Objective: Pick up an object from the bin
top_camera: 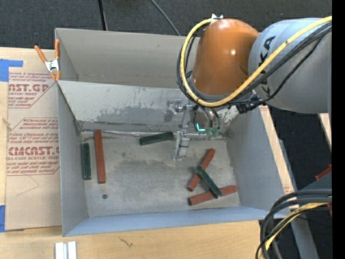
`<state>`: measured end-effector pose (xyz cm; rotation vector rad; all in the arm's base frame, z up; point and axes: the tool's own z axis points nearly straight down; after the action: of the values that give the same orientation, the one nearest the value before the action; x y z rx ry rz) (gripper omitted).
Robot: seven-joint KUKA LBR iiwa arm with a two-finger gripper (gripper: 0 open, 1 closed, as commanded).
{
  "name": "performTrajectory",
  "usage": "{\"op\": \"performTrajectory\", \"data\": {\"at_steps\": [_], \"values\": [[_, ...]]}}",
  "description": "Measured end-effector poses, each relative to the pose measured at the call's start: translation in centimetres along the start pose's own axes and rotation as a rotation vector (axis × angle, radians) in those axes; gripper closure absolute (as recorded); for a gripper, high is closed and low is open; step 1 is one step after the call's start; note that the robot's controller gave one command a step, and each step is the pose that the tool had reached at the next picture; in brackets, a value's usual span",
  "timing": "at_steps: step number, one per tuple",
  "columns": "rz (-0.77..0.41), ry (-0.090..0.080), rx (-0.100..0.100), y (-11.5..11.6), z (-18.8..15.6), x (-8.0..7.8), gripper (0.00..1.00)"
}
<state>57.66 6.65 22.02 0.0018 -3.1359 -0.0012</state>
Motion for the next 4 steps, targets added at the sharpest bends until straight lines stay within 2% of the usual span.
{"op": "performTrajectory", "data": {"at_steps": [1,2,3,4], "values": [[0.0,-0.008,-0.001,0.0,-0.4,-0.2,0.0],[-0.119,-0.005,0.001,-5.0,13.9,-0.8,1.0],[-0.119,-0.007,0.0,-5.0,13.9,-0.9,0.0],[-0.119,-0.007,0.0,-4.9,13.9,-0.9,0.0]]}}
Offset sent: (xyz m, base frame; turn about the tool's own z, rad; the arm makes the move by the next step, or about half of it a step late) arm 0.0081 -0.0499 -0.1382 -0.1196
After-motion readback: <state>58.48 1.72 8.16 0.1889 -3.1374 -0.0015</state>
